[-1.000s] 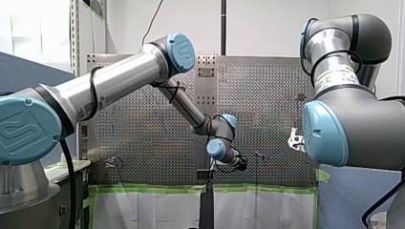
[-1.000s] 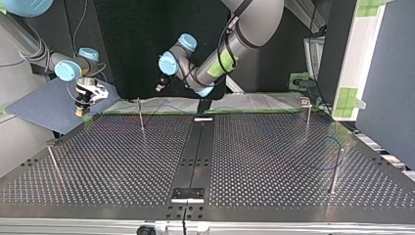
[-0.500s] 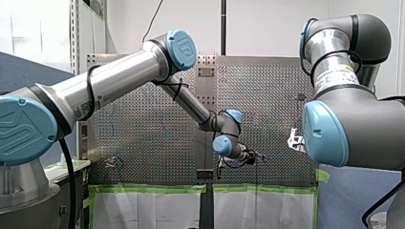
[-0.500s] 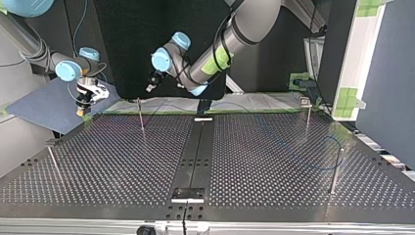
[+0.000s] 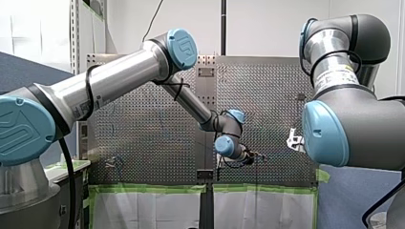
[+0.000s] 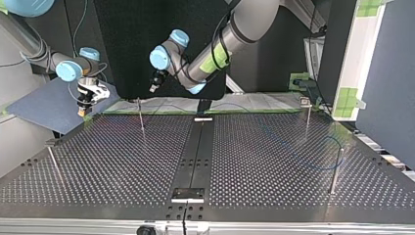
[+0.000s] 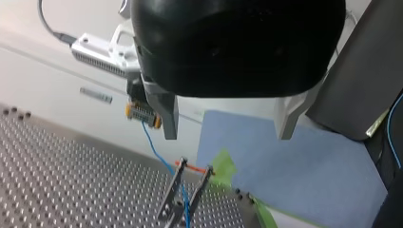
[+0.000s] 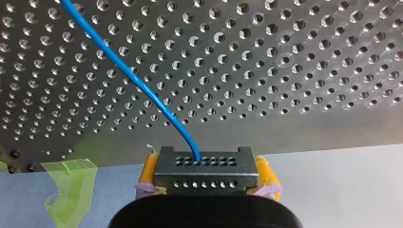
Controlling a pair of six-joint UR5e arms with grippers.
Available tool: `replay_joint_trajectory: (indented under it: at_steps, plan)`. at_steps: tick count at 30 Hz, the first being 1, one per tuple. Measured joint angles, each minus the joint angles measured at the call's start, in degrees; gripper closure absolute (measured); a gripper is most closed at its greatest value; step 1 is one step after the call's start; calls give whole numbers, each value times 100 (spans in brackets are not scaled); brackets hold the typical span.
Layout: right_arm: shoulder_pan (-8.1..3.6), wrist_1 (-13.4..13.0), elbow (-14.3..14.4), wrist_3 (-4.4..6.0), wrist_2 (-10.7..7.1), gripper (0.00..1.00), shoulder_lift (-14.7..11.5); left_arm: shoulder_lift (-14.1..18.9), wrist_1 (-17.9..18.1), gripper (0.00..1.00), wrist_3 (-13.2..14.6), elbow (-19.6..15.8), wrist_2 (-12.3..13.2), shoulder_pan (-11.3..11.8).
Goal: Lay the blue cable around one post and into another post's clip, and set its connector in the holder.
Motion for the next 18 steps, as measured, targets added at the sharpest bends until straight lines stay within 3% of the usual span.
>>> replay_joint_trajectory:
  at_steps: [6,18]
  plan:
    - [2,-3,0,1,-22,100,0,-1,-76,0,-132,0,-226,-2]
    - [4,-2,1,-1,-44,100,0,0,-84,0,-152,-1,-258,-2]
